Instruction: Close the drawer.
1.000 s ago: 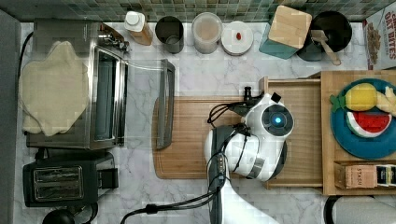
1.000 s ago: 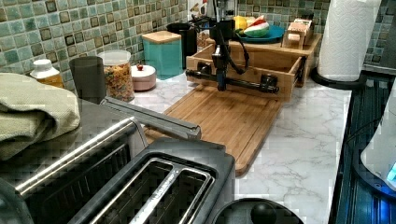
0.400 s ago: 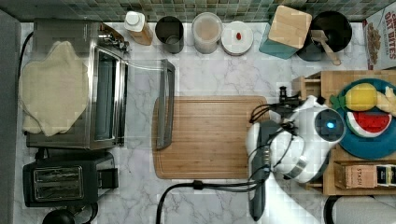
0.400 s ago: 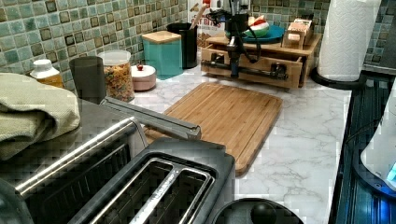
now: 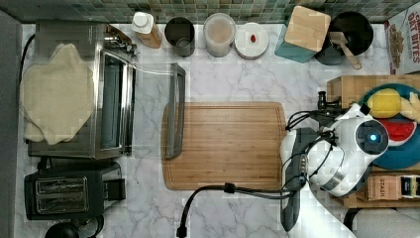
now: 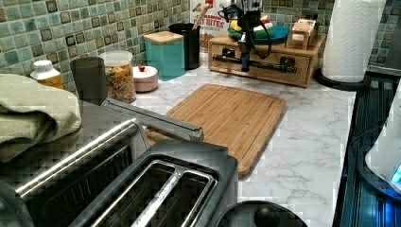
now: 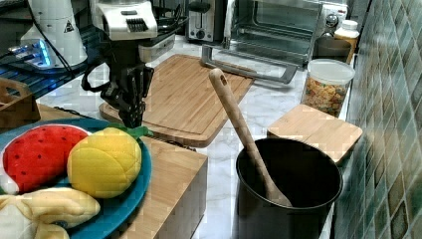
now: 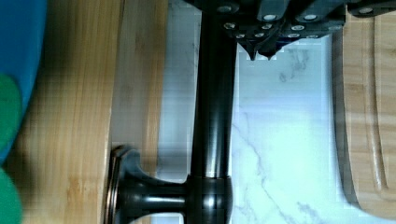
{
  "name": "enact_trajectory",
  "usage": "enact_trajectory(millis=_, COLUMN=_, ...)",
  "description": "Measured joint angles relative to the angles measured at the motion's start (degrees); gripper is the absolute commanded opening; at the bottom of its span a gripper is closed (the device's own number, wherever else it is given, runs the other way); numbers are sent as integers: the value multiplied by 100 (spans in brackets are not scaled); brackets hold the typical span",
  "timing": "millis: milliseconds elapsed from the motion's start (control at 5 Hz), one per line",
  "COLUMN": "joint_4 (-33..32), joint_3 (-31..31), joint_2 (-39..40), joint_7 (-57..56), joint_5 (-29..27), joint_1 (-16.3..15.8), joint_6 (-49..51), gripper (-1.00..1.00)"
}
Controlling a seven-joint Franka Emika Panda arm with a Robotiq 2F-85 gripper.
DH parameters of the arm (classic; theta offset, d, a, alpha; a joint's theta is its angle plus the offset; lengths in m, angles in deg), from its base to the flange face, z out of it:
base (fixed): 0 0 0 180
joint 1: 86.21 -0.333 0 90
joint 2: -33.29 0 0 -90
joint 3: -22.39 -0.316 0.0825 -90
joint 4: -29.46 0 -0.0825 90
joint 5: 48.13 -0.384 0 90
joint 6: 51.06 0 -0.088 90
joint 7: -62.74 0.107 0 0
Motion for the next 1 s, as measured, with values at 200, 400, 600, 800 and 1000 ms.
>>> enact_trajectory(millis=200, joint_4=56, joint_3=22, joint_2=48, joint_7=0, joint_5=22, joint_1=-39, joint_6=28, gripper=-100)
enact_trajectory(millis=400, joint_4=56, joint_3=28, joint_2=35, joint_7=0, joint_5=22, joint_1=-42, joint_6=64, gripper=-100)
enact_trajectory(millis=600, joint_4=56, joint_3=17, joint_2=43, joint_7=-6, joint_5=22, joint_1=-17, joint_6=64, gripper=-100)
enact_trajectory(millis=800, joint_4=67, joint_3=14, joint_2=43, joint_7=-6, joint_5=44, joint_1=-28, joint_6=70, gripper=-100)
enact_trajectory(millis=1000, joint_4=78, joint_3=10, joint_2=45, joint_7=-6, joint_5=49, joint_1=-21, joint_6=95, gripper=-100)
